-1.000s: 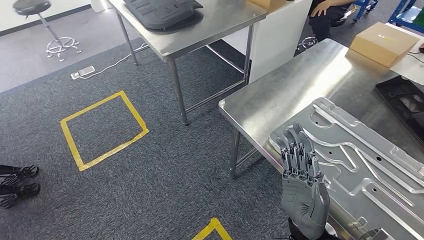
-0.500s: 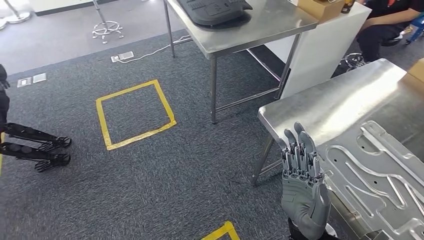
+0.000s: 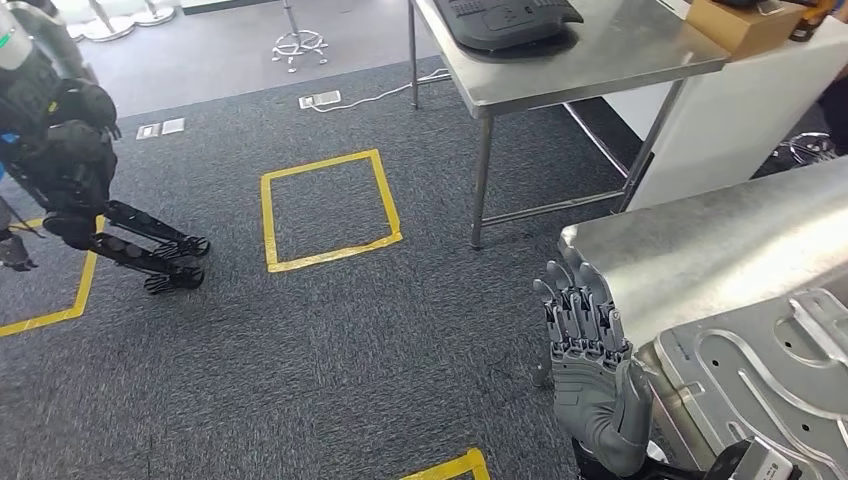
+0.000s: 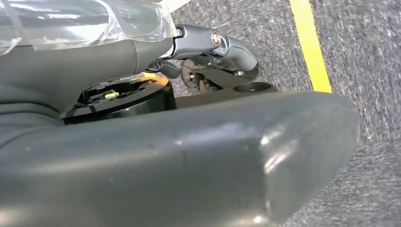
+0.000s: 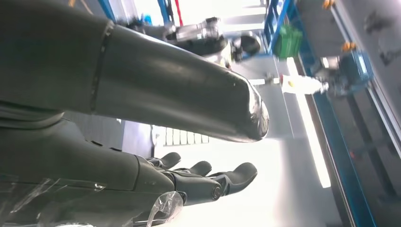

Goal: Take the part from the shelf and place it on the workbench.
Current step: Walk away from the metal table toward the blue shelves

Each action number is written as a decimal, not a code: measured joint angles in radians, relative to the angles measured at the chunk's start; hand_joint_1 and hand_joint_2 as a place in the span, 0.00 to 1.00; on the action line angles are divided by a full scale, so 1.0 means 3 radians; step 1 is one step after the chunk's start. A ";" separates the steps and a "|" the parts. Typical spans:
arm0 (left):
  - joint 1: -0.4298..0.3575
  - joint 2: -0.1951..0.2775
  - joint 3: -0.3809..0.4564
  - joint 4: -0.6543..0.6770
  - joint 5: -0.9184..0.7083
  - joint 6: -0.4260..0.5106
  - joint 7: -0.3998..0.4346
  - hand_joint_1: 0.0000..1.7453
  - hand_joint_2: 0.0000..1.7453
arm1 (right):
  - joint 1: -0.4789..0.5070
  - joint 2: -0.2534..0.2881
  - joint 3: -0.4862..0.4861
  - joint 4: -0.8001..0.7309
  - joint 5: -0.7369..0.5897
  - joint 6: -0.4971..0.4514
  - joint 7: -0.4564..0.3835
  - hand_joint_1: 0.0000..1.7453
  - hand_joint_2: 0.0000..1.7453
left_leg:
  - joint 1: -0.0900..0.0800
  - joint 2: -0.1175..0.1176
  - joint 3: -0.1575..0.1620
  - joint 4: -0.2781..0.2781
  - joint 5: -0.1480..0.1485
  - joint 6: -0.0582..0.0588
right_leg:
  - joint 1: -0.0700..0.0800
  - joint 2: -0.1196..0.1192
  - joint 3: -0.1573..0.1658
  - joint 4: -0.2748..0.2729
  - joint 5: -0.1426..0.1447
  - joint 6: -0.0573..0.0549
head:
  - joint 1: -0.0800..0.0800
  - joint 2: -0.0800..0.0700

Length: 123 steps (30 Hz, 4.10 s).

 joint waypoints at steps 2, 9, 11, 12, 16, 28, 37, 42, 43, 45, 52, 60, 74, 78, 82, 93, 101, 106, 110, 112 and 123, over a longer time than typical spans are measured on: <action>0.0002 0.0000 -0.0008 0.0000 -0.0004 -0.0005 0.0000 0.00 0.00 | -0.0004 0.0000 0.0000 0.0011 -0.0010 0.0020 -0.0002 0.00 0.00 | -0.0015 0.0053 0.0121 -0.0199 0.0119 0.0032 | 0.0019 -0.0116 0.0010 0.0000 -0.0012 -0.0007 | 0.0001 0.0000; 0.0004 0.0001 -0.0014 0.0000 -0.0014 -0.0015 -0.0001 0.00 0.00 | -0.0015 -0.0001 -0.0006 0.0023 -0.0027 0.0055 0.0004 0.00 0.00 | -0.0091 0.0178 0.0512 -0.0971 0.0355 0.0152 | 0.0046 -0.0277 0.0049 0.0011 -0.0081 0.0057 | 0.0002 -0.0001; 0.0005 0.0002 -0.0015 0.0000 -0.0012 -0.0016 0.0000 0.00 0.00 | -0.0012 -0.0006 -0.0009 0.0026 -0.0028 0.0060 0.0004 0.00 0.00 | -0.0061 0.0104 0.0547 -0.1014 0.0384 0.0176 | 0.0038 -0.0117 -0.0027 0.0229 -0.0223 0.0084 | 0.0005 -0.0001; 0.0000 0.0001 -0.0016 0.0000 -0.0010 -0.0018 0.0000 0.00 0.00 | -0.0007 -0.0011 -0.0010 0.0029 -0.0030 0.0063 0.0005 0.00 0.00 | -0.0055 0.0067 0.0550 -0.1020 0.0390 0.0183 | 0.0028 -0.0011 -0.0120 0.0440 -0.0329 0.0093 | 0.0007 -0.0001; -0.0005 -0.0003 -0.0017 0.0000 -0.0009 -0.0025 0.0001 0.00 0.00 | 0.0002 -0.0021 -0.0011 0.0035 -0.0027 0.0075 0.0006 0.00 0.00 | -0.0042 -0.0120 0.0553 -0.1010 0.0392 0.0187 | -0.0004 0.0093 -0.0385 0.0896 -0.0408 0.0130 | 0.0009 0.0000; -0.0001 0.0010 -0.0021 0.0000 -0.0033 -0.0021 0.0003 0.00 0.00 | 0.0003 -0.0024 -0.0008 0.0042 0.0040 0.0111 0.0000 0.00 0.00 | -0.0014 -0.0026 0.0146 -0.0238 0.0030 0.0006 | -0.0024 0.0081 -0.0050 0.0058 -0.0002 0.0014 | 0.0002 0.0000; -0.0017 0.0019 -0.0031 0.0000 -0.0033 -0.0021 0.0031 0.00 0.00 | 0.0002 -0.0024 -0.0004 0.0045 0.0060 0.0125 -0.0003 0.00 0.00 | -0.0163 0.0340 0.0487 -0.0915 0.0309 0.0175 | 0.0032 -0.0294 0.0001 0.0054 -0.0063 0.0021 | 0.0003 0.0000; -0.0001 0.0023 -0.0042 0.0000 -0.0033 -0.0024 0.0044 0.00 0.00 | 0.0014 -0.0025 -0.0006 0.0046 0.0063 0.0128 -0.0006 0.00 0.00 | -0.0103 0.0115 0.0548 -0.0992 0.0369 0.0208 | 0.0015 -0.0029 -0.0101 0.0374 -0.0282 0.0087 | 0.0008 -0.0001; -0.0009 0.0023 -0.0043 0.0000 -0.0032 -0.0027 0.0044 0.00 0.00 | 0.0023 -0.0026 -0.0006 0.0046 0.0064 0.0129 -0.0007 0.00 0.00 | -0.0097 0.0068 0.0549 -0.0994 0.0372 0.0216 | 0.0014 0.0057 -0.0218 0.0609 -0.0390 0.0095 | 0.0009 -0.0001; -0.0013 0.0018 -0.0047 0.0000 -0.0032 -0.0032 0.0044 0.00 0.00 | 0.0041 -0.0027 -0.0005 0.0047 0.0062 0.0128 -0.0006 0.00 0.00 | -0.0089 -0.0037 0.0551 -0.0993 0.0374 0.0220 | 0.0008 0.0102 -0.0436 0.0998 -0.0506 0.0111 | 0.0010 0.0000; -0.0009 0.0017 -0.0068 0.0000 -0.0022 -0.0036 0.0049 0.00 0.00 | 0.0046 -0.0028 -0.0005 0.0049 0.0061 0.0129 -0.0006 0.00 0.00 | -0.0065 -0.0373 0.0530 -0.0951 0.0355 0.0138 | -0.0060 0.0416 -0.0086 0.0064 0.0031 0.0120 | 0.0009 -0.0001; -0.0006 0.0016 -0.0071 0.0000 -0.0003 -0.0030 0.0061 0.00 0.00 | 0.0044 -0.0027 -0.0005 0.0055 0.0062 0.0154 -0.0006 0.00 0.00 | -0.0020 0.0006 0.0001 0.0040 -0.0081 0.0002 | -0.0033 0.0020 -0.0076 0.0040 0.0027 -0.0023 | -0.0008 0.0000; -0.0010 0.0019 -0.0072 0.0000 0.0006 -0.0017 0.0077 0.00 0.00 | 0.0053 -0.0025 -0.0005 0.0081 0.0056 0.0201 -0.0012 0.00 0.00 | -0.0053 0.0041 0.0542 -0.1011 0.0395 0.0161 | -0.0024 0.0055 -0.0242 0.0680 -0.0422 0.0116 | 0.0003 0.0000; -0.0008 0.0011 -0.0072 0.0000 0.0006 -0.0023 0.0065 0.00 0.00 | 0.0061 -0.0027 -0.0006 0.0092 0.0060 0.0204 -0.0010 0.00 0.00 | -0.0039 -0.0151 0.0560 -0.0997 0.0381 0.0154 | -0.0037 0.0113 -0.0397 0.0797 -0.0289 0.0136 | 0.0004 0.0000; -0.0009 0.0013 -0.0072 0.0000 0.0007 -0.0026 0.0057 0.00 0.00 | 0.0059 -0.0036 -0.0006 0.0094 0.0091 0.0223 0.0016 0.00 0.00 | -0.0028 -0.0299 0.0548 -0.0944 0.0341 0.0086 | -0.0061 0.0283 -0.0110 0.0094 0.0041 0.0127 | 0.0007 0.0000; 0.0003 0.0014 -0.0092 0.0000 0.0002 -0.0038 0.0057 0.00 0.00 | 0.0076 -0.0043 -0.0005 0.0096 0.0100 0.0234 0.0037 0.00 0.00 | -0.0018 0.0036 0.0084 -0.0050 -0.0001 0.0016 | -0.0011 -0.0052 -0.0078 0.0076 0.0006 -0.0037 | 0.0002 0.0000; -0.0002 0.0024 -0.0098 0.0000 -0.0007 -0.0044 0.0057 0.00 0.00 | 0.0097 -0.0048 -0.0008 0.0098 0.0101 0.0236 0.0037 0.00 0.00 | -0.0109 0.0179 0.0555 -0.1010 0.0365 0.0177 | 0.0010 -0.0227 0.0024 0.0066 -0.0085 0.0038 | 0.0003 0.0000; -0.0014 0.0016 -0.0099 0.0000 -0.0006 -0.0053 0.0059 0.00 0.00 | 0.0150 -0.0067 -0.0011 0.0106 0.0103 0.0236 0.0030 0.00 0.00 | -0.0061 -0.0025 0.0616 -0.1072 0.0403 0.0184 | -0.0004 0.0093 -0.0427 0.0933 -0.0432 0.0101 | 0.0009 0.0000; -0.0003 0.0011 -0.0100 0.0000 0.0005 -0.0059 0.0065 0.00 0.00 | 0.0174 -0.0076 -0.0013 0.0113 0.0100 0.0241 0.0016 0.00 0.00 | -0.0029 -0.0205 0.0636 -0.1040 0.0368 0.0135 | -0.0052 0.0174 -0.0298 0.0454 -0.0035 0.0158 | 0.0009 0.0000; -0.0007 0.0016 -0.0100 0.0000 0.0015 -0.0066 0.0078 0.00 0.00 | 0.0178 -0.0077 -0.0015 0.0122 0.0096 0.0257 0.0004 0.00 0.00 | -0.0024 -0.0274 0.0614 -0.0993 0.0332 0.0090 | -0.0073 0.0266 -0.0163 0.0124 0.0097 0.0149 | 0.0013 -0.0001; -0.0006 0.0031 -0.0101 0.0000 0.0072 -0.0105 0.0111 0.00 0.00 | 0.0087 -0.0005 0.0047 0.0249 0.0081 0.0349 0.0061 0.00 0.00 | -0.0015 0.0021 0.0084 0.0008 -0.0063 -0.0003 | -0.0025 -0.0054 -0.0143 0.0082 0.0077 -0.0026 | 0.0007 0.0000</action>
